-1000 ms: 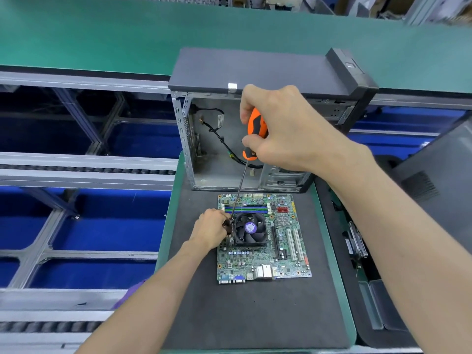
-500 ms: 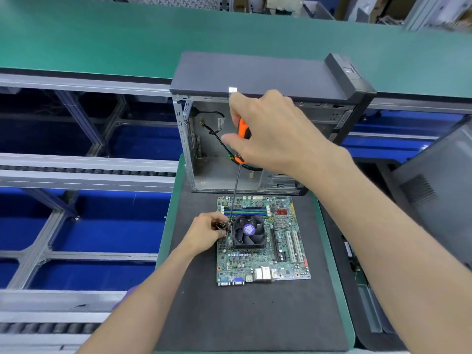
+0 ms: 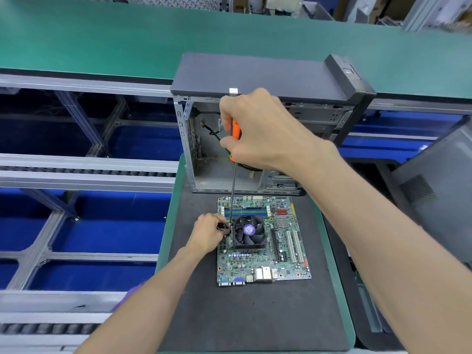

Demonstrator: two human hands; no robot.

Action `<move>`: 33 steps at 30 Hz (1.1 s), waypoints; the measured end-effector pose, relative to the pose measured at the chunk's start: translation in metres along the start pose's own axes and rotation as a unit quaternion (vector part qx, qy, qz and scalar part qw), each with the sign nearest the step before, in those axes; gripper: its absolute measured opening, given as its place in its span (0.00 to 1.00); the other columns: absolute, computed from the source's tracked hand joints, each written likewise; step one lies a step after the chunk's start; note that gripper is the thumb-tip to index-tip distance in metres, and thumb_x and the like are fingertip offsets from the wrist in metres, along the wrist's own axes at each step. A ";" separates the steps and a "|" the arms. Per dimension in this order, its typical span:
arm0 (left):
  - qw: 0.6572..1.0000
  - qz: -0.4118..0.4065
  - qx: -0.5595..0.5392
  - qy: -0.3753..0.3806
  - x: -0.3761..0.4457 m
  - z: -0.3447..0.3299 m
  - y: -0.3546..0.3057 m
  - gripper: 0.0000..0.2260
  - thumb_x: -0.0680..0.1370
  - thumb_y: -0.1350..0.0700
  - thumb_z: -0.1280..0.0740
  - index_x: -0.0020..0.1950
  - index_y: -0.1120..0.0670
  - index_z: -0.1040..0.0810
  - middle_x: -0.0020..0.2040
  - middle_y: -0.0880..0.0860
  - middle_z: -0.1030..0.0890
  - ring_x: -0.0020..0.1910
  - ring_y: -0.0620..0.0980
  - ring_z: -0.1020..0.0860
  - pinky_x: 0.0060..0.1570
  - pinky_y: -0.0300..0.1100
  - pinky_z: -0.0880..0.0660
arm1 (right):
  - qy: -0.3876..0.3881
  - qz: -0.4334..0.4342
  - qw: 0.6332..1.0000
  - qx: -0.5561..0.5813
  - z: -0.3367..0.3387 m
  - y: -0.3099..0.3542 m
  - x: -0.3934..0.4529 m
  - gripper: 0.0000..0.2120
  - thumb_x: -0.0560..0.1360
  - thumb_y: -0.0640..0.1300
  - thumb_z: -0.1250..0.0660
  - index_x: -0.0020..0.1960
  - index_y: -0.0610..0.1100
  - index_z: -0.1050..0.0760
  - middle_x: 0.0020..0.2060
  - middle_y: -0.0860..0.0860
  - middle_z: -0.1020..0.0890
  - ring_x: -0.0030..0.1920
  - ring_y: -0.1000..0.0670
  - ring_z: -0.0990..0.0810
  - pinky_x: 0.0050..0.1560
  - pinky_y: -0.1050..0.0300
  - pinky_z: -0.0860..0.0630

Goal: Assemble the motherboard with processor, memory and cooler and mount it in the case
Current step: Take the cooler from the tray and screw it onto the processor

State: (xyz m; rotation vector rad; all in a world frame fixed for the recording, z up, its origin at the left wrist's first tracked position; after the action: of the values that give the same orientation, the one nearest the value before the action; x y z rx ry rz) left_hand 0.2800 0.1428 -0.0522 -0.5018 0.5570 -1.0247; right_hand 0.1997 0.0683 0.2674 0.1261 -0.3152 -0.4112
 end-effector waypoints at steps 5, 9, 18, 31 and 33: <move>0.998 -0.011 -0.052 0.030 -0.005 0.009 -0.003 0.13 0.72 0.63 0.26 0.52 0.49 0.17 0.47 0.45 0.18 0.45 0.44 0.22 0.56 0.38 0.23 | 0.035 0.003 0.999 0.034 0.001 0.003 0.006 0.11 0.65 0.39 0.35 0.46 0.48 0.27 0.33 0.57 0.29 0.37 0.54 0.29 0.33 0.59 0.35; 0.984 -0.018 -0.178 -0.006 -0.014 0.027 -0.007 0.21 0.70 0.72 0.35 0.47 0.46 0.19 0.45 0.44 0.15 0.47 0.38 0.18 0.54 0.36 0.21 | 0.029 -0.042 0.998 -0.029 0.001 -0.005 0.011 0.07 0.70 0.45 0.35 0.43 0.45 0.32 0.35 0.49 0.33 0.38 0.40 0.29 0.37 0.52 0.31; 0.974 -0.114 -0.171 -0.093 -0.009 0.046 -0.039 0.04 0.74 0.63 0.26 0.40 0.58 0.14 0.39 0.36 0.16 0.42 0.38 0.18 0.47 0.26 0.28 | 0.055 -0.027 0.996 -0.064 0.011 0.009 0.012 0.10 0.69 0.44 0.37 0.46 0.38 0.26 0.42 0.43 0.24 0.45 0.37 0.25 0.43 0.48 0.26; 0.959 -0.178 -0.205 -0.085 -0.031 0.087 -0.082 0.16 0.74 0.58 0.28 0.61 0.49 0.21 0.53 0.41 0.16 0.53 0.38 0.19 0.59 0.39 0.24 | -0.007 -0.038 0.989 -0.140 0.005 0.021 0.005 0.09 0.79 0.43 0.38 0.43 0.45 0.38 0.33 0.50 0.45 0.38 0.41 0.36 0.38 0.47 0.38; 0.909 -0.219 -0.316 -0.163 -0.043 0.115 -0.124 0.19 0.73 0.57 0.27 0.61 0.47 0.26 0.51 0.43 0.18 0.50 0.41 0.20 0.51 0.36 0.24 | -0.019 -0.058 0.985 -0.160 0.006 0.021 0.006 0.10 0.79 0.41 0.38 0.44 0.46 0.39 0.33 0.50 0.45 0.38 0.41 0.36 0.38 0.47 0.38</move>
State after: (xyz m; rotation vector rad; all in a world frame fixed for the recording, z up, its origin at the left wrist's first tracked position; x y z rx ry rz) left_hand 0.2558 0.1417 0.1205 -1.3995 0.4749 -1.1407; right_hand 0.2104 0.0848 0.2785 -0.1789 -0.2769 -0.5755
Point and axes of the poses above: each hand's wrist, its own x-axis towards the middle knuckle, its own z-axis out of the back of the hand, y = z × x, the point moved 5 cm from there along x, towards the middle knuckle
